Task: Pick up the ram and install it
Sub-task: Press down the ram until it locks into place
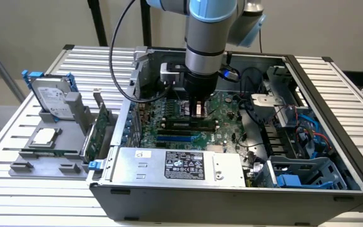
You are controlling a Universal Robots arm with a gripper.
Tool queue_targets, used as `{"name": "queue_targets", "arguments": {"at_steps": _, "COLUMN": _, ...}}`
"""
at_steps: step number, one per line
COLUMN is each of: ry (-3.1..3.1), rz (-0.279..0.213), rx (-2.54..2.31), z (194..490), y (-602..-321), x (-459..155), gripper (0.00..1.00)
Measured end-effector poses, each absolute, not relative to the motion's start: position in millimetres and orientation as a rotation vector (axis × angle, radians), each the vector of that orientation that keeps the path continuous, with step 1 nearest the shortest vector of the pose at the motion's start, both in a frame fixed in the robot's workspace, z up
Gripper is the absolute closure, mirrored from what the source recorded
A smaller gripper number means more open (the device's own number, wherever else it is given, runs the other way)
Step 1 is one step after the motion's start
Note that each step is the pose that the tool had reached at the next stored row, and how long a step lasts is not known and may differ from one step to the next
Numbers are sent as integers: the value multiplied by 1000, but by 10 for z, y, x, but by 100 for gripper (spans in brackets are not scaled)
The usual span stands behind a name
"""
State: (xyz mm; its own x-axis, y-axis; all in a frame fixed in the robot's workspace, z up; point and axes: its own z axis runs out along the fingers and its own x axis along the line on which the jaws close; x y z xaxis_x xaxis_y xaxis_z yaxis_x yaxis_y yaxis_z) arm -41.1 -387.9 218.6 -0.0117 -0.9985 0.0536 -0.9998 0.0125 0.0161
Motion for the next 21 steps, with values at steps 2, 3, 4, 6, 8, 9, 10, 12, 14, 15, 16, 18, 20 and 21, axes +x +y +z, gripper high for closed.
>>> {"name": "queue_targets", "arguments": {"at_steps": 2, "ry": -2200, "rz": 40, "rx": 2173, "z": 2185, "y": -3879, "x": -410, "gripper": 0}}
{"name": "queue_targets", "arguments": {"at_steps": 3, "ry": -2200, "rz": 40, "rx": 2173, "z": 2188, "y": -3879, "x": -410, "gripper": 0}}
{"name": "queue_targets", "arguments": {"at_steps": 4, "ry": -2200, "rz": 40, "rx": 2173, "z": 2202, "y": -3879, "x": -411, "gripper": 0}}
{"name": "queue_targets", "arguments": {"at_steps": 6, "ry": -2200, "rz": 40, "rx": 2173, "z": 2269, "y": -3879, "x": -412, "gripper": 0}}
{"name": "queue_targets", "arguments": {"at_steps": 8, "ry": -2200, "rz": 40, "rx": 2173, "z": 2359, "y": -3879, "x": -417, "gripper": 0}}
{"name": "queue_targets", "arguments": {"at_steps": 9, "ry": -2200, "rz": 40, "rx": 2173, "z": 2407, "y": -3879, "x": -419, "gripper": 0}}
{"name": "queue_targets", "arguments": {"at_steps": 10, "ry": -2200, "rz": 40, "rx": 2173, "z": 2447, "y": -3879, "x": -423, "gripper": 0}}
{"name": "queue_targets", "arguments": {"at_steps": 12, "ry": -2200, "rz": 40, "rx": 2173, "z": 2500, "y": -3879, "x": -427, "gripper": 0}}
{"name": "queue_targets", "arguments": {"at_steps": 14, "ry": -2200, "rz": 40, "rx": 2174, "z": 2508, "y": -3879, "x": -428, "gripper": 100}}
{"name": "queue_targets", "arguments": {"at_steps": 15, "ry": -2200, "rz": 40, "rx": 2174, "z": 2508, "y": -3878, "x": -428, "gripper": 100}}
{"name": "queue_targets", "arguments": {"at_steps": 16, "ry": -2200, "rz": 39, "rx": 2174, "z": 2508, "y": -3878, "x": -428, "gripper": 100}}
{"name": "queue_targets", "arguments": {"at_steps": 18, "ry": -2200, "rz": 40, "rx": 2174, "z": 2509, "y": -3879, "x": -428, "gripper": 100}}
{"name": "queue_targets", "arguments": {"at_steps": 20, "ry": -2200, "rz": 40, "rx": 2174, "z": 2509, "y": -3879, "x": -428, "gripper": 100}}
{"name": "queue_targets", "arguments": {"at_steps": 21, "ry": -2200, "rz": 40, "rx": 2174, "z": 2509, "y": -3879, "x": -428, "gripper": 100}}
